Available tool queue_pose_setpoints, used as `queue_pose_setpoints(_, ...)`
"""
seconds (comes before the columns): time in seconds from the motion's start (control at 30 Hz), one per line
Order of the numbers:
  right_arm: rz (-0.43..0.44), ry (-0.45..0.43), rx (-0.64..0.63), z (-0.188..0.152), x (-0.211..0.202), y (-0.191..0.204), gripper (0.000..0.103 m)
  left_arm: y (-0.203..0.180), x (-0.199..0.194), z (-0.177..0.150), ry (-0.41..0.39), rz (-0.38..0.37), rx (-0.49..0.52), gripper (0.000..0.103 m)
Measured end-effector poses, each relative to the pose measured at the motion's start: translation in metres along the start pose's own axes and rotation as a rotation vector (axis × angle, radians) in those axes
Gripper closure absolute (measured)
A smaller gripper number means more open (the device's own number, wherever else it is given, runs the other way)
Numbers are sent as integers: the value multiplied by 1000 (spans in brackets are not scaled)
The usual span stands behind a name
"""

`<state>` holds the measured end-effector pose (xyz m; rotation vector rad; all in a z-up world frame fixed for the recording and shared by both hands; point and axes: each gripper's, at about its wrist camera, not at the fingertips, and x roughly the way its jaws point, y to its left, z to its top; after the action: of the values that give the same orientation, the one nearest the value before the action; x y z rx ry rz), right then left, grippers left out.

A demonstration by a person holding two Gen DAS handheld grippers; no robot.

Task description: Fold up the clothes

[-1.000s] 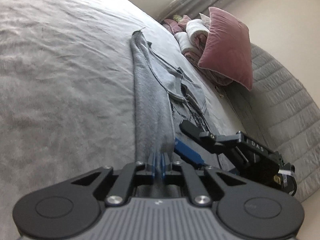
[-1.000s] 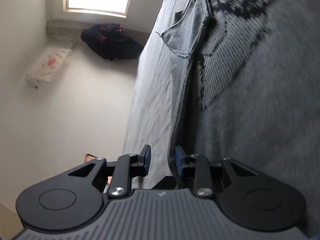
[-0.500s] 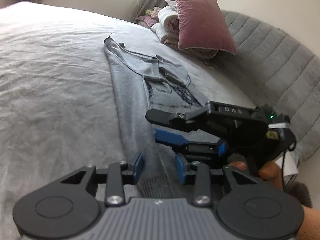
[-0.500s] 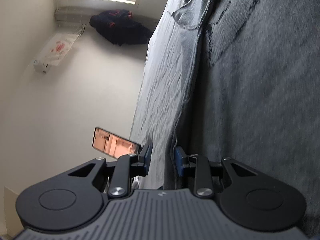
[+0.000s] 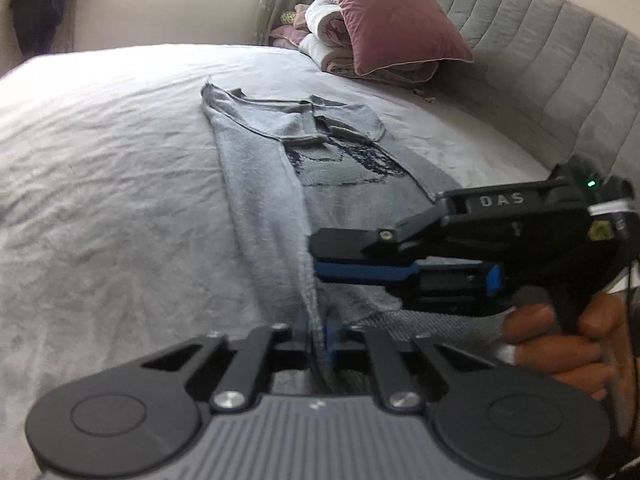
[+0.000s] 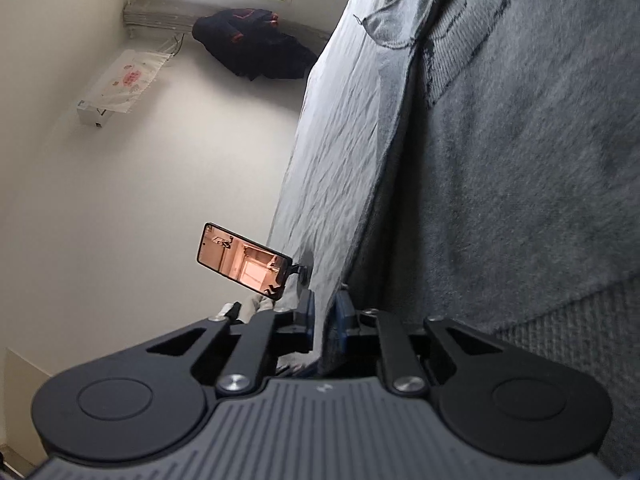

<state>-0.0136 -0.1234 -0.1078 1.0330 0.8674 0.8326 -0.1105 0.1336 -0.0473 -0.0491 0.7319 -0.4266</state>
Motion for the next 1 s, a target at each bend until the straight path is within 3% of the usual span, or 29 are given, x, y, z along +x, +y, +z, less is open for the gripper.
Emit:
queue_pose_setpoints(0.13, -10, -18, -35, -3, -9, 6, 88, -11, -8, 6, -22, -15, 33, 97)
queue_pose_setpoints(0.3, -114, -63, -89, 1, -8, 9, 83, -25, -3, 9, 7, -36, 74, 97)
queue_pose_setpoints(0.37, -156, -81, -110, 3, -7, 11, 72, -29, 6, 10, 44, -35, 90, 96)
queue_pose_setpoints(0.4, -177, -90, -120, 4, -7, 11, 57, -31, 9, 10, 54, -36, 96, 96)
queue_pose_setpoints(0.43, -197, -101, -117, 6, -4, 9, 56, -33, 11, 10, 65, -37, 101, 96)
queue_pose_setpoints(0.57, -216, -113, -96, 17, 16, 2, 56, -36, 13, 10, 86, -40, 119, 96)
queue_pose_setpoints(0.6, -238, -119, -104, 20, 23, 1, 60, -36, 13, 9, 88, -46, 119, 95)
queue_pose_setpoints(0.7, -354, -152, -132, 26, 37, 6, 97, -33, 10, 8, 87, -70, 117, 86)
queue_pose_setpoints(0.77, -488, -229, -200, 19, 36, 20, 97, -31, 6, 9, 65, -94, 120, 71)
queue_pose_setpoints(0.87, -548, -234, -310, 8, 43, 31, 92, -27, -1, 11, 26, -119, 116, 67)
queue_pose_setpoints(1.0, -495, -194, -233, 17, 46, 19, 84, -21, -1, 13, 1, -160, 74, 67)
